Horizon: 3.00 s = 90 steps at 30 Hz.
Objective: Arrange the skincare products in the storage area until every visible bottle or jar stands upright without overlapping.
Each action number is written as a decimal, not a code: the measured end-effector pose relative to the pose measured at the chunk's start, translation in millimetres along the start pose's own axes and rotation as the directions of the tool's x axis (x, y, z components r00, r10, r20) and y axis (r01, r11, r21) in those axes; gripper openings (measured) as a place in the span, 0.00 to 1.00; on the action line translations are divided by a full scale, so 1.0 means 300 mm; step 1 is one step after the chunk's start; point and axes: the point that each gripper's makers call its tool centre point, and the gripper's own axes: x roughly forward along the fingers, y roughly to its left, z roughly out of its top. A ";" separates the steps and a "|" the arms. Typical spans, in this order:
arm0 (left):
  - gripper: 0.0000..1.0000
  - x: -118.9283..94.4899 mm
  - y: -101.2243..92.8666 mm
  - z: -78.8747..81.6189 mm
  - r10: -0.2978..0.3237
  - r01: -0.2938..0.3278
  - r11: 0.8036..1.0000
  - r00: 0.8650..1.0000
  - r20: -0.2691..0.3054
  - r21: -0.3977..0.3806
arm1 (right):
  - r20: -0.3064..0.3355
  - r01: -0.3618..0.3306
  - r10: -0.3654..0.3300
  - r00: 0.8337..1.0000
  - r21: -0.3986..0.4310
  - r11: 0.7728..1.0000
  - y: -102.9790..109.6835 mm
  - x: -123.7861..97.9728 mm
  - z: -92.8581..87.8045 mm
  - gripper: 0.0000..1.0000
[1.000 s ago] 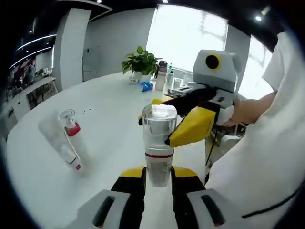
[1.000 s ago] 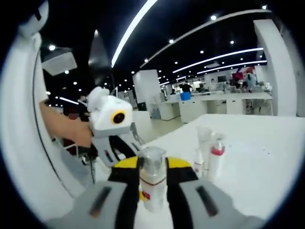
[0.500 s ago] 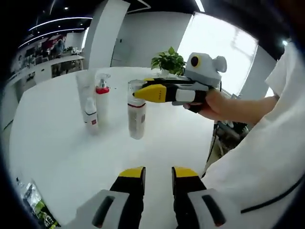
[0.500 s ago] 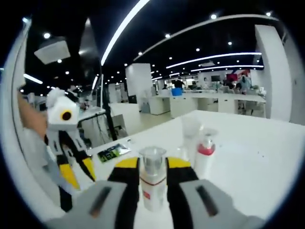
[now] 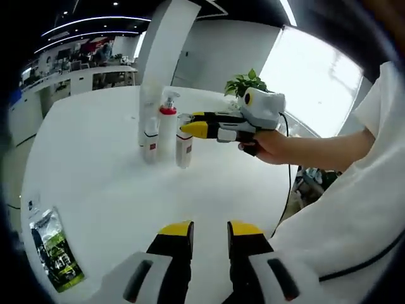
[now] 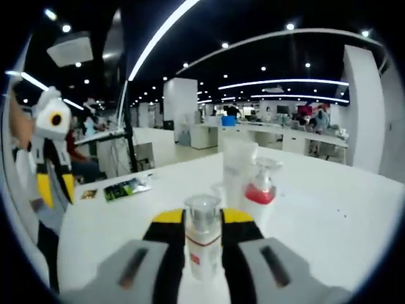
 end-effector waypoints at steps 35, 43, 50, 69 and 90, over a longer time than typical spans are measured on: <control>0.20 0.016 0.060 0.008 0.047 -0.047 0.999 0.997 -0.058 0.003 | 0.093 0.020 -0.026 0.995 0.066 0.998 -0.083 0.029 -0.058 0.20; 0.20 0.003 0.068 0.005 0.057 -0.057 0.998 0.997 -0.055 0.002 | 0.043 0.027 -0.031 0.999 0.079 0.996 -0.068 0.028 -0.101 0.22; 0.20 -0.008 0.069 -0.014 0.064 -0.064 0.998 0.997 -0.052 -0.010 | 0.008 0.036 -0.037 0.999 0.117 0.992 -0.067 0.026 -0.133 0.27; 0.20 -0.026 0.062 -0.079 0.086 -0.089 0.994 0.995 -0.055 -0.056 | -0.202 0.112 -0.095 0.975 0.077 0.991 -0.059 0.050 -0.280 0.21; 0.20 -0.012 0.072 -0.057 0.097 -0.101 0.993 0.993 -0.068 -0.055 | -0.203 0.137 -0.121 0.972 0.065 0.989 -0.134 0.082 -0.274 0.21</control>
